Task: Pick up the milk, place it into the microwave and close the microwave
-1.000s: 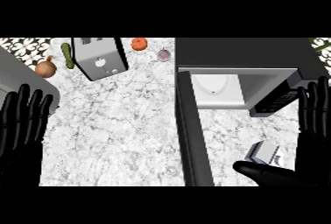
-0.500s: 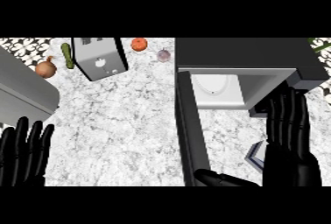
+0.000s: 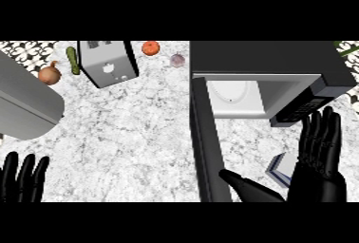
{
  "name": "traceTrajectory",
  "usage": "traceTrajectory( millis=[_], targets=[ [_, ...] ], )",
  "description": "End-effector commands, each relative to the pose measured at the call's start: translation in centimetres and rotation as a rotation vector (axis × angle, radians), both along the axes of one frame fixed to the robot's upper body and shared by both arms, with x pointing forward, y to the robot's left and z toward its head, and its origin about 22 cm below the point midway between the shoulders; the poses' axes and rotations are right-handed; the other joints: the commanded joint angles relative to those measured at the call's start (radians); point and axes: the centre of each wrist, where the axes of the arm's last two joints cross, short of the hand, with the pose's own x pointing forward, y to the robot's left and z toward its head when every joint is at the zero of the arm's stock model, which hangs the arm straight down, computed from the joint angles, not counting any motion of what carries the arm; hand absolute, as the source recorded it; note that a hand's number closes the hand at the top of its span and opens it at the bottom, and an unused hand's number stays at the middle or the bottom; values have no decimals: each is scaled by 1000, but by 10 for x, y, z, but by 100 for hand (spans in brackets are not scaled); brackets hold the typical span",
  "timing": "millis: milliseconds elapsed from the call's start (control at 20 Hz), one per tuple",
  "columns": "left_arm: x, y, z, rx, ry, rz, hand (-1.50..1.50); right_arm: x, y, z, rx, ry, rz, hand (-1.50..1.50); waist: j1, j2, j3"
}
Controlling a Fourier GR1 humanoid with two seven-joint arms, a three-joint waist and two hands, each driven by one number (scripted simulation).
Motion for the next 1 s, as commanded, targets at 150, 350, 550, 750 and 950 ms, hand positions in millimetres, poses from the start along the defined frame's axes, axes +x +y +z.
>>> traceTrajectory(
  millis=[150, 350, 550, 750, 950],
  targets=[
    [-14, 8, 5, -2, -9, -12, -150, 18, -10, -17, 13, 63, -87, -150, 2, 1, 0],
    [-34, 2, -13, 2, -2, -4, -150, 16, -34, -38, 47, 70, -129, -150, 7, -1, 0],
    [-19, -8, -13, 0, -4, -4, -150, 13, -51, -56, 61, 110, -147, -150, -2, 1, 1],
    [-33, 20, -3, 0, -6, -1, -150, -16, -48, -88, 58, 156, -181, -150, -2, -1, 0],
    [-35, 18, -11, 1, -5, -4, -150, -13, -86, -117, 62, 135, -237, -150, 0, 0, 1]
  ],
)
